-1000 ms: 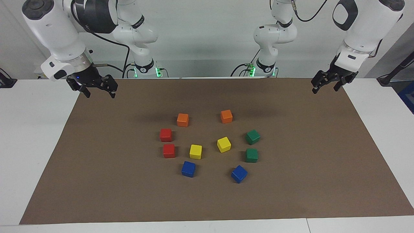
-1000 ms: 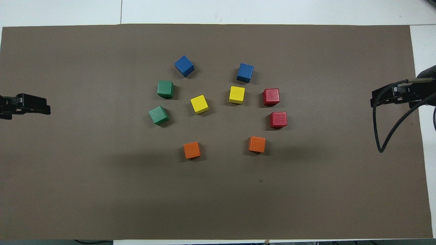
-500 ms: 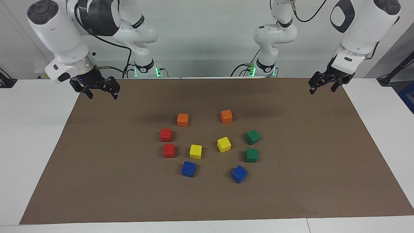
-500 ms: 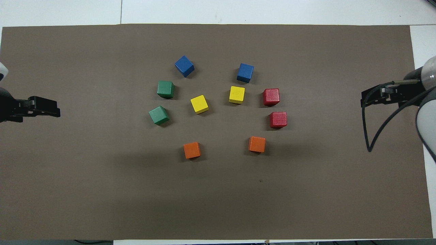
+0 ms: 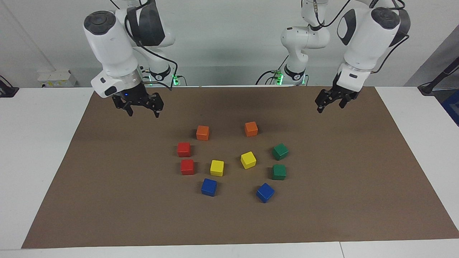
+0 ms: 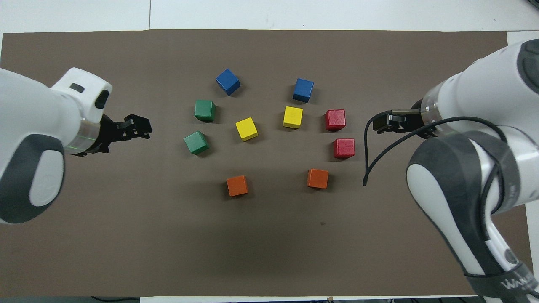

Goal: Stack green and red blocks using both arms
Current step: 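Grasp a green block with the left gripper while the right gripper grasps red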

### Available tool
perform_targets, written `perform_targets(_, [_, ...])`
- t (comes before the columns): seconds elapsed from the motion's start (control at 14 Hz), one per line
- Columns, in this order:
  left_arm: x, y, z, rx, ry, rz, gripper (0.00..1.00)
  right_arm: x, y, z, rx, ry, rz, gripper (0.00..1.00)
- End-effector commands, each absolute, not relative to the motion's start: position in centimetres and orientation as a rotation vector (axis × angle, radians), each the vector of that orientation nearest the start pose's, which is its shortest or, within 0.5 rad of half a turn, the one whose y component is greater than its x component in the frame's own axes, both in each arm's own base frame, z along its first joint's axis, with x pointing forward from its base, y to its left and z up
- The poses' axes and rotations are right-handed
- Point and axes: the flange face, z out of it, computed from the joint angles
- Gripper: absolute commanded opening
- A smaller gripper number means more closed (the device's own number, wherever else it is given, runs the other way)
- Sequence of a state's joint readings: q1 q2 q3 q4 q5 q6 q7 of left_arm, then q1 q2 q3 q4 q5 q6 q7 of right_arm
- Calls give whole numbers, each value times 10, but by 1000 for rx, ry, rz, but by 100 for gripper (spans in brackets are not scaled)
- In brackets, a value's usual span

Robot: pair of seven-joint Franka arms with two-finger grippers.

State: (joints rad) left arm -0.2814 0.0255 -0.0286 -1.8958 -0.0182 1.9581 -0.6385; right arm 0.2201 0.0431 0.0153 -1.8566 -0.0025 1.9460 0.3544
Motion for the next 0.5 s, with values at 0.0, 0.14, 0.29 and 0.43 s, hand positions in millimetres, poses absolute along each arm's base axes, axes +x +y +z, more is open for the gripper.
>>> perform_targets(0.0, [556,-196,453,-3112,-706,-59,100,562,150,462,-3109,245,-85,100])
perform_targets(0.14, [560,-213,419,-3087,-787,-43,100,564,157,440,-3109,240,-82,100])
perform_targets(0.29, [564,-221,398,-3080,-833,-51,100,559,162,413,-3106,252,-88,100])
perform_targets(0.43, [568,-223,385,-3056,-907,-41,100,556,162,392,-3105,250,-90,100])
